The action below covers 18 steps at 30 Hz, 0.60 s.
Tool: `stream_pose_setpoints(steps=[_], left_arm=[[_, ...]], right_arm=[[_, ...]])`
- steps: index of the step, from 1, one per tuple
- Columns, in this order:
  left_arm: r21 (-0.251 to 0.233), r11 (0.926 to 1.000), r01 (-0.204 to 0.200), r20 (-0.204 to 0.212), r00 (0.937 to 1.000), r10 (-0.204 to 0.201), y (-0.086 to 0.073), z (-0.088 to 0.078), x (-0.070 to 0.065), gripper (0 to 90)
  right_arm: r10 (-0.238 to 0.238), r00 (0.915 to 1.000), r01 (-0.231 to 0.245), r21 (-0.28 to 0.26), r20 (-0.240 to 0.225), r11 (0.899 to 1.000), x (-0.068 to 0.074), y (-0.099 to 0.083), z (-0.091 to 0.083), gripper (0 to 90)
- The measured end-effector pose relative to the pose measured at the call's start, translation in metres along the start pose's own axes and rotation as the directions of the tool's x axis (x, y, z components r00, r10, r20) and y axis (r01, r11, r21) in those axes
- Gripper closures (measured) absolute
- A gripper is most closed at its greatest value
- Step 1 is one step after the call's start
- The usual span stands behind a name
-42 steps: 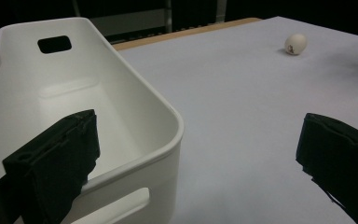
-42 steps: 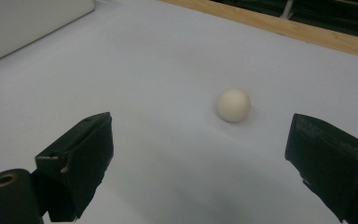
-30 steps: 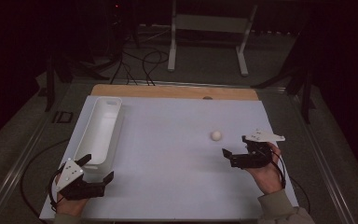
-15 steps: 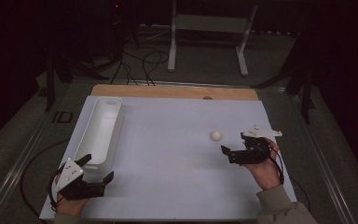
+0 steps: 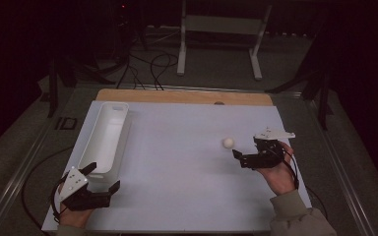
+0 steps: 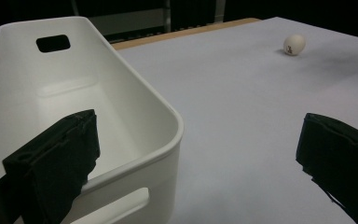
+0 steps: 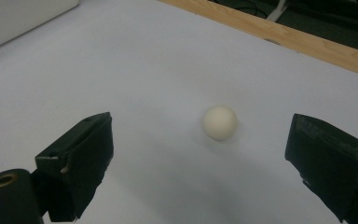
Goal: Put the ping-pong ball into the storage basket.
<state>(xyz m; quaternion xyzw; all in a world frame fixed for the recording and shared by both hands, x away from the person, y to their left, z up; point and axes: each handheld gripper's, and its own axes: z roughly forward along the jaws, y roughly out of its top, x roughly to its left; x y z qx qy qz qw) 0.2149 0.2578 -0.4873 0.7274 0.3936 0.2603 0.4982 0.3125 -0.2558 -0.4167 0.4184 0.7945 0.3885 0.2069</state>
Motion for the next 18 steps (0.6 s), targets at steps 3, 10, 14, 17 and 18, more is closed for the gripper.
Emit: stream_pose_setpoints(steps=[3,10,14,17,18], left_arm=[[0.0,1.0,0.0,0.0,1.0,0.0,0.0,0.0,0.0,0.1],[0.0,1.0,0.0,0.001,1.0,0.0,0.0,0.0,0.0,0.1],[0.0,1.0,0.0,0.0,1.0,0.0,0.0,0.0,0.0,0.1],[0.0,1.0,0.0,0.001,1.0,0.0,0.0,0.0,0.0,0.1],[0.0,1.0,0.0,0.0,1.0,0.0,0.0,0.0,0.0,0.1]], right_arm=[[-0.007,1.0,0.007,0.008,0.0,1.0,-0.001,0.002,0.001,7.0],[-0.013,0.9999,0.013,0.023,0.001,1.0,-0.003,0.005,0.007,7.0],[-0.014,0.9999,0.014,0.032,-0.004,0.999,-0.004,0.006,0.01,7.0],[-0.017,0.9998,0.017,0.037,-0.006,0.999,-0.006,0.007,0.013,7.0],[-0.012,0.9999,0.013,0.041,-0.007,0.999,-0.006,0.008,0.013,7.0]])
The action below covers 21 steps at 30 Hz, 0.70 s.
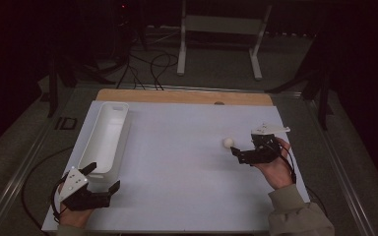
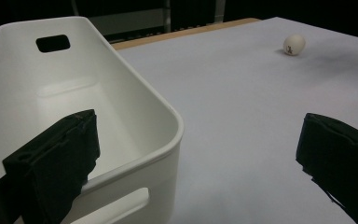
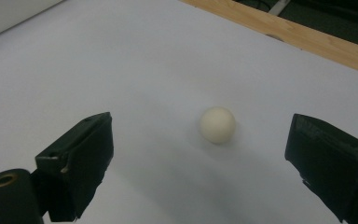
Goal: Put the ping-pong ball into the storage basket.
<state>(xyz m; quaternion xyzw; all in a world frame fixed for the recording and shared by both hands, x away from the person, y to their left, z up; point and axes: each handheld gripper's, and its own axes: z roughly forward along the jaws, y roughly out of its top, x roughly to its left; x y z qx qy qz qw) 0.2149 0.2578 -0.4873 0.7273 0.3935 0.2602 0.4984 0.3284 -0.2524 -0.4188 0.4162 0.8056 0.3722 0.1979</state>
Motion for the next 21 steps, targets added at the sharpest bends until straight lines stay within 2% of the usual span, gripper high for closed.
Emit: stream_pose_setpoints(steps=[21], left_arm=[[0.0,1.0,0.002,0.002,1.0,-0.002,0.0,0.0,0.0,0.1]], right_arm=[[-0.021,0.9998,0.021,0.044,-0.002,0.999,-0.007,0.014,0.018,7.0]])
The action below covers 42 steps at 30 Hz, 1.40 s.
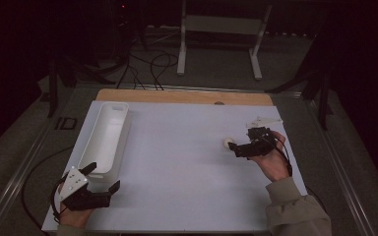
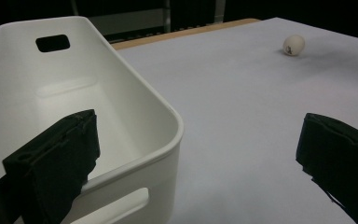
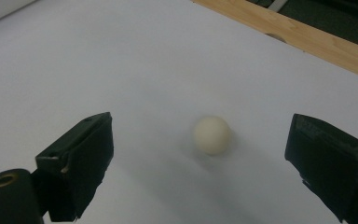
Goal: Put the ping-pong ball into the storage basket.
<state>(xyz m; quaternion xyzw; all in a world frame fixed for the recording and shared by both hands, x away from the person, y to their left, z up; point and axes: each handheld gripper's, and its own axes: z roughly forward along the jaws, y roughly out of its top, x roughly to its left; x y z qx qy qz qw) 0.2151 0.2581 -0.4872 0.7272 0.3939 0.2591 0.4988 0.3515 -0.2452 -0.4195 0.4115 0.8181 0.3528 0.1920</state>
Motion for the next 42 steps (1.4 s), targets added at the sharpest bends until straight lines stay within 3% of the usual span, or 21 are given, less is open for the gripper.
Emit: stream_pose_setpoints(steps=[27,42], left_arm=[[0.008,1.0,0.003,-0.002,1.0,-0.003,0.001,0.002,-0.001,0.1],[0.009,1.0,0.0,-0.005,1.0,0.0,0.001,0.003,-0.001,0.1]], right_arm=[[-0.011,0.9997,0.012,0.065,-0.021,0.998,-0.007,0.002,0.027,7.1],[0.01,0.9999,-0.009,0.113,-0.014,0.994,-0.012,0.001,0.045,7.1]])
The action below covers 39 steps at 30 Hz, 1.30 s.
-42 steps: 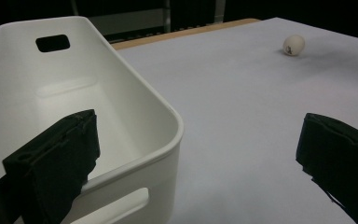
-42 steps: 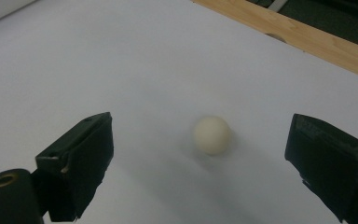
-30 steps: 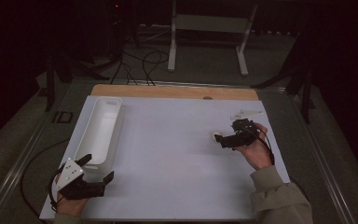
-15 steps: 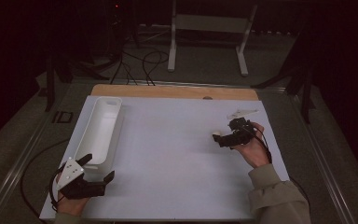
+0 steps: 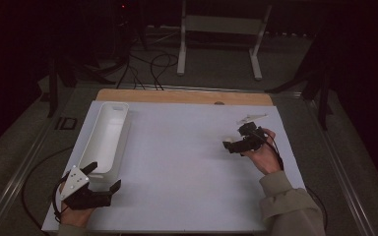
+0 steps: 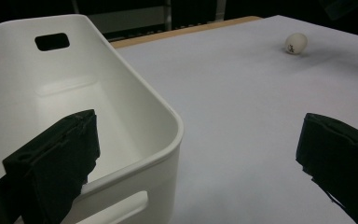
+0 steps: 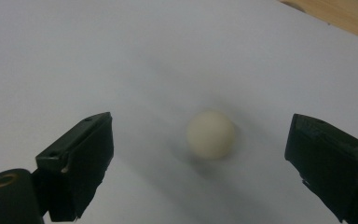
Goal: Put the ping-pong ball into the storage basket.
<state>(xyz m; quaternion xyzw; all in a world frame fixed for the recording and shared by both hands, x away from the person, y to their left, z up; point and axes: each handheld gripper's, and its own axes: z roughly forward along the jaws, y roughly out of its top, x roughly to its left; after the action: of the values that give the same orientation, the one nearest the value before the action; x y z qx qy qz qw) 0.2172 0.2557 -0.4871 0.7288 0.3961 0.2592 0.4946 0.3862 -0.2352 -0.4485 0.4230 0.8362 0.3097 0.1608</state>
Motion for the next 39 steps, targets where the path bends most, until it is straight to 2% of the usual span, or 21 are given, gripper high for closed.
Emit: stream_pose_setpoints(steps=[8,29,39], left_arm=[[-0.001,1.0,0.001,0.001,1.0,-0.001,0.0,0.0,0.0,0.1],[-0.001,1.0,0.002,0.003,1.0,-0.002,0.0,0.0,0.0,0.1],[-0.001,1.0,0.0,0.002,1.0,0.0,0.0,0.0,0.0,0.1]], right_arm=[[0.013,0.9998,-0.013,0.047,0.012,0.999,-0.001,0.001,0.012,7.1],[0.04,0.9987,-0.042,0.078,0.031,0.996,-0.008,0.001,0.029,7.4],[0.039,0.9987,-0.041,0.092,0.032,0.995,-0.008,0.001,0.035,8.0]])
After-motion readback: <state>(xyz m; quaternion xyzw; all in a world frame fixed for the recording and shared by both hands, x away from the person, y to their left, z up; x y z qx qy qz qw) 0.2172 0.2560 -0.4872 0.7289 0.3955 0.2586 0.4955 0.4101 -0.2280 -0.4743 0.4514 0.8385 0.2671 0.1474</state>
